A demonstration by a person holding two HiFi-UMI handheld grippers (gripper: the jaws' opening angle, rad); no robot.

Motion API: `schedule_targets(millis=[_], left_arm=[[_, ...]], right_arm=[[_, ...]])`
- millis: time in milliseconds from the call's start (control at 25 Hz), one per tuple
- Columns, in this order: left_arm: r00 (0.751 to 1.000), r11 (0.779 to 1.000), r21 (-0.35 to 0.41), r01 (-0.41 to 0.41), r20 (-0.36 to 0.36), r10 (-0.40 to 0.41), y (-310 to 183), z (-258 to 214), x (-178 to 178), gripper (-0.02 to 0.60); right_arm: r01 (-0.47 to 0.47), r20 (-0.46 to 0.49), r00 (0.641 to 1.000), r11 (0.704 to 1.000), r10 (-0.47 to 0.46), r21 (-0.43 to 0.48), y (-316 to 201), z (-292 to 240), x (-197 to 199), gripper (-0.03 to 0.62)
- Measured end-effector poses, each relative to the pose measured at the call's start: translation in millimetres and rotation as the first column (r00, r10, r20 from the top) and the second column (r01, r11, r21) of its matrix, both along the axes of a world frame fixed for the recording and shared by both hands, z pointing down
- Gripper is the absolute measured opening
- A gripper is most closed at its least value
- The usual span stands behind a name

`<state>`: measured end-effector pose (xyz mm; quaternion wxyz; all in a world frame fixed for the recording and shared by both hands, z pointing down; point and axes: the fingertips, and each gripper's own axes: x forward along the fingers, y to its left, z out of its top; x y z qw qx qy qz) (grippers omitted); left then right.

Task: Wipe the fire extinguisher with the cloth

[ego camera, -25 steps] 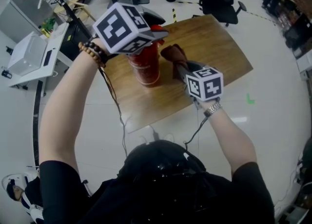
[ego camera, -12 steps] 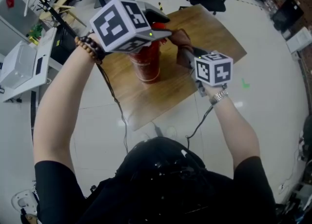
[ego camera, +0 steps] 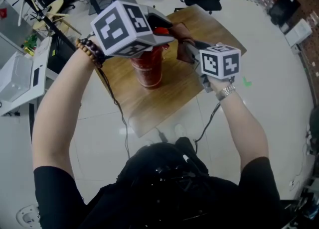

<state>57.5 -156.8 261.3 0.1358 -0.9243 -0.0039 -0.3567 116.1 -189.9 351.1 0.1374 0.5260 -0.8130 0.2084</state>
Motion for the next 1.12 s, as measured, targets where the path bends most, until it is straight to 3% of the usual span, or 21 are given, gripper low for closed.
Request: schedule_targets(millis=[200, 440, 800, 960, 1120], left_arm=[[0.998, 0.998, -0.002, 0.066, 0.019, -0.066, 0, -1, 4, 0.127], [0.978, 0.978, 0.015, 0.209, -0.019, -0.209, -7, -3, 6, 0.133], [0.901, 0.897, 0.081, 0.434, -0.051, -0.431, -19, -5, -1, 0.132], [0.873, 0.869, 0.087, 0.487, -0.065, -0.483, -21, -6, -2, 0.130], [0.837, 0.833, 0.081, 0.547, -0.081, -0.542, -25, -6, -3, 0.130]], right_arm=[[0.150, 0.068, 0.986, 0.988, -0.151, 0.022, -21, -20, -14, 0.086], [0.354, 0.094, 0.930, 0.934, -0.357, 0.041, -43, -37, -42, 0.086], [0.562, 0.144, 0.816, 0.826, -0.560, 0.026, -54, -33, -87, 0.086], [0.585, 0.183, 0.794, 0.811, -0.579, 0.031, -57, -29, -88, 0.086], [0.578, 0.208, 0.794, 0.815, -0.571, 0.031, -64, -22, -85, 0.084]])
